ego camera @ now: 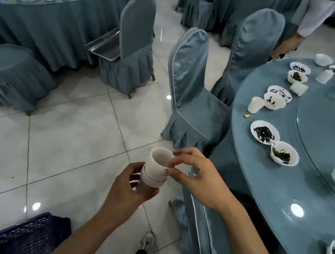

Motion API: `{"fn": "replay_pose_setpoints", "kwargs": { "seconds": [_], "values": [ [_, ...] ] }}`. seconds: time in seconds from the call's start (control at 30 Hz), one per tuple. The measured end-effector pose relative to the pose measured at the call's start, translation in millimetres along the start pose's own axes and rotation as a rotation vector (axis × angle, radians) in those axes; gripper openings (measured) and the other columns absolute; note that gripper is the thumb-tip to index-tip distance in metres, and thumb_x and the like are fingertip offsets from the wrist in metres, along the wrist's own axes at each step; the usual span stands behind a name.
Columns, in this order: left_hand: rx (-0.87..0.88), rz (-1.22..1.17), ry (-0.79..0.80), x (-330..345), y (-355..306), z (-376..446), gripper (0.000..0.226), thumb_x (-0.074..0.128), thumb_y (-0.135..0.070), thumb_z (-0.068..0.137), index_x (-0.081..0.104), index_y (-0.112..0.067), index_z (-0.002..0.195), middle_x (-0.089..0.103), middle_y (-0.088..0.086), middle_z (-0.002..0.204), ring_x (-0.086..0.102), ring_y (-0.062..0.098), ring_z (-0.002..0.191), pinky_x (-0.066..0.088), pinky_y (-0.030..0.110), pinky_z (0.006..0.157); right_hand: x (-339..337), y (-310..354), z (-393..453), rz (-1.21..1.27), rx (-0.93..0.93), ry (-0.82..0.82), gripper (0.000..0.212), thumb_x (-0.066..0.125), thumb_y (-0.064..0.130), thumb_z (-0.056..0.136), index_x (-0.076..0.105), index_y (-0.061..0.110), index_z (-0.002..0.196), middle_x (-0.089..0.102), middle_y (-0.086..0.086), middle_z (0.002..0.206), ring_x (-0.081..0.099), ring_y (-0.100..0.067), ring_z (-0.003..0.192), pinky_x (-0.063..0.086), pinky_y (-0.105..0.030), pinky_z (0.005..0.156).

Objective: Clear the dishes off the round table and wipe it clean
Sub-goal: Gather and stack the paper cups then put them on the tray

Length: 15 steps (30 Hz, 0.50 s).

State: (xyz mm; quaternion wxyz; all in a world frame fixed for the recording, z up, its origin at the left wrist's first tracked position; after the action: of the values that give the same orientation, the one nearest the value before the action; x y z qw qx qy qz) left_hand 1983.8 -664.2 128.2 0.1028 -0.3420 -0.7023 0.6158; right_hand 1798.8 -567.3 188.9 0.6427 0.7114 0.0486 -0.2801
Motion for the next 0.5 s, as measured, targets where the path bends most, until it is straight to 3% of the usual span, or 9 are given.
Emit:
{"fn": "replay_pose_setpoints", "kwargs": {
  "seconds": [0.1,0.17,0.33,0.5],
  "values": [
    [0.008,-0.005,0.01,-8.8,-10.5,40.6,0.063,0.09,-0.033,0.061,0.063,-0.036,0.118,0.072,-0.014,0.113,0.07,0.009,0.101,0.06,0.037,0.085,-10.7,7.5,35.2,-0.048,-0.028,-0.042,0.02,0.077,0.028,0.087,0.072,0.033,0.106,0.06,0.015,0.115,0.057,-0.004,0.115,0.042,-0.021,0.1],
    [0.008,-0.027,0.021,-9.1,-20.8,63.9,0.062,0.09,-0.03,0.061,0.064,-0.034,0.117,0.072,-0.015,0.113,0.07,0.008,0.101,0.059,0.037,0.086,-24.4,10.2,52.8,-0.054,-0.027,-0.1,0.028,0.074,0.033,0.09,0.068,0.035,0.116,0.061,0.017,0.115,0.057,-0.003,0.114,0.043,-0.019,0.098],
    [0.04,-0.036,0.099,-0.6,-39.4,129.0,0.058,0.091,-0.008,0.07,0.064,-0.03,0.117,0.073,-0.016,0.11,0.07,0.006,0.099,0.057,0.027,0.084,-70.5,-15.5,93.1,-0.241,0.024,-0.332,0.034,0.06,0.049,0.09,0.06,0.039,0.122,0.055,0.022,0.118,0.055,-0.002,0.114,0.046,-0.039,0.102],
    [0.067,-0.027,0.197,13.7,-60.6,207.4,0.062,0.095,-0.01,0.063,0.063,-0.034,0.11,0.072,-0.023,0.105,0.07,0.002,0.095,0.056,0.024,0.081,-104.1,-65.4,128.0,-0.438,0.223,-0.489,0.03,0.062,0.037,0.093,0.06,0.034,0.123,0.055,0.01,0.121,0.055,-0.013,0.112,0.044,-0.044,0.1]
  ]
}}
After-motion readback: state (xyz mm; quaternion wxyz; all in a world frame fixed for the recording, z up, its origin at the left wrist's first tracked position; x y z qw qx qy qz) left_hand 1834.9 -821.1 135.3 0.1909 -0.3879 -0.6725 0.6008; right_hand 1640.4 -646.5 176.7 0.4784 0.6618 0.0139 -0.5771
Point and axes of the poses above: each hand's wrist, its own z-axis towards the middle knuckle, its own x-axis out of the palm, y = z × x, the point moved 4 cm from there along z, towards the middle knuckle
